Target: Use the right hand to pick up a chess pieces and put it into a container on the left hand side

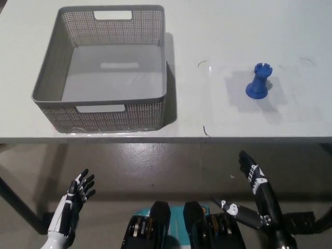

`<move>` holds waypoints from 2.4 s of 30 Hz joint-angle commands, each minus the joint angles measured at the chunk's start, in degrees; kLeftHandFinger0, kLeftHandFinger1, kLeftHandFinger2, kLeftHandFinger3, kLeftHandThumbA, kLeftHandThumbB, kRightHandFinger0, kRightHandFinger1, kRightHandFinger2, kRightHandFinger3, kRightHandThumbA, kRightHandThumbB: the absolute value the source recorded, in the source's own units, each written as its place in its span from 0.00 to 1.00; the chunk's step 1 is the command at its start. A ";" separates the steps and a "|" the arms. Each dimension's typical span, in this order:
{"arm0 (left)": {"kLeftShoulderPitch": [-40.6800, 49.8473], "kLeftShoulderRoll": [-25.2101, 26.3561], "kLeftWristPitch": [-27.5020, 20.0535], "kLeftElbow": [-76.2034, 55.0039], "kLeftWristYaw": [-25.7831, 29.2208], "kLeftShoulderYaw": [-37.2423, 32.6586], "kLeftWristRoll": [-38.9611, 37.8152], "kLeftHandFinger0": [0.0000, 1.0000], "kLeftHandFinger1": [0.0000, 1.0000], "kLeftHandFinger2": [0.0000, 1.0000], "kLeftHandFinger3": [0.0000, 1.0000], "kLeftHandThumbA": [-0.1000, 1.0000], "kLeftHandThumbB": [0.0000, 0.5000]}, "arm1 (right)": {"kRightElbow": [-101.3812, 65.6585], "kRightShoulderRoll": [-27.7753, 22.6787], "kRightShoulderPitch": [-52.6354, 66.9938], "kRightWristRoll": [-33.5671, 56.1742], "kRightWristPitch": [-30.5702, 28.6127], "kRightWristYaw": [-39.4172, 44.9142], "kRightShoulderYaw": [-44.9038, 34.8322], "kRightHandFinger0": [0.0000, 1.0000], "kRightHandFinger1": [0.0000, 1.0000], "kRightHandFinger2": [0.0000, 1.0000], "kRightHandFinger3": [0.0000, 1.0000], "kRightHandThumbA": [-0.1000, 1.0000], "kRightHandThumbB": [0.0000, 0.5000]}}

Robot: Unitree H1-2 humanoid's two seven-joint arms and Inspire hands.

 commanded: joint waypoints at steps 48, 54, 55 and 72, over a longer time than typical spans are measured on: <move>2.60 0.16 -3.31 0.72 -3.33 0.66 -3.50 1.00 1.00 1.00 1.00 1.00 0.49 | 47.85 -10.63 -54.79 -2.24 2.10 -7.99 -13.41 1.00 1.00 1.00 1.00 1.00 0.74; 2.65 0.21 -2.63 0.32 -3.24 0.74 -3.59 1.00 1.00 1.00 1.00 1.00 0.52 | 57.80 -10.08 -59.08 -1.05 0.56 -8.34 -13.72 1.00 1.00 1.00 1.00 1.00 0.74; 2.66 0.23 -2.48 0.27 -3.34 0.73 -3.69 1.00 1.00 1.00 1.00 1.00 0.53 | 58.98 -10.03 -59.52 -1.17 0.54 -8.60 -13.50 1.00 1.00 1.00 1.00 1.00 0.74; 2.45 0.19 -3.27 0.23 -3.50 0.67 -4.11 1.00 1.00 1.00 1.00 1.00 0.57 | 67.07 -10.00 -58.72 -0.48 1.12 -8.28 -12.57 1.00 1.00 1.00 1.00 1.00 0.85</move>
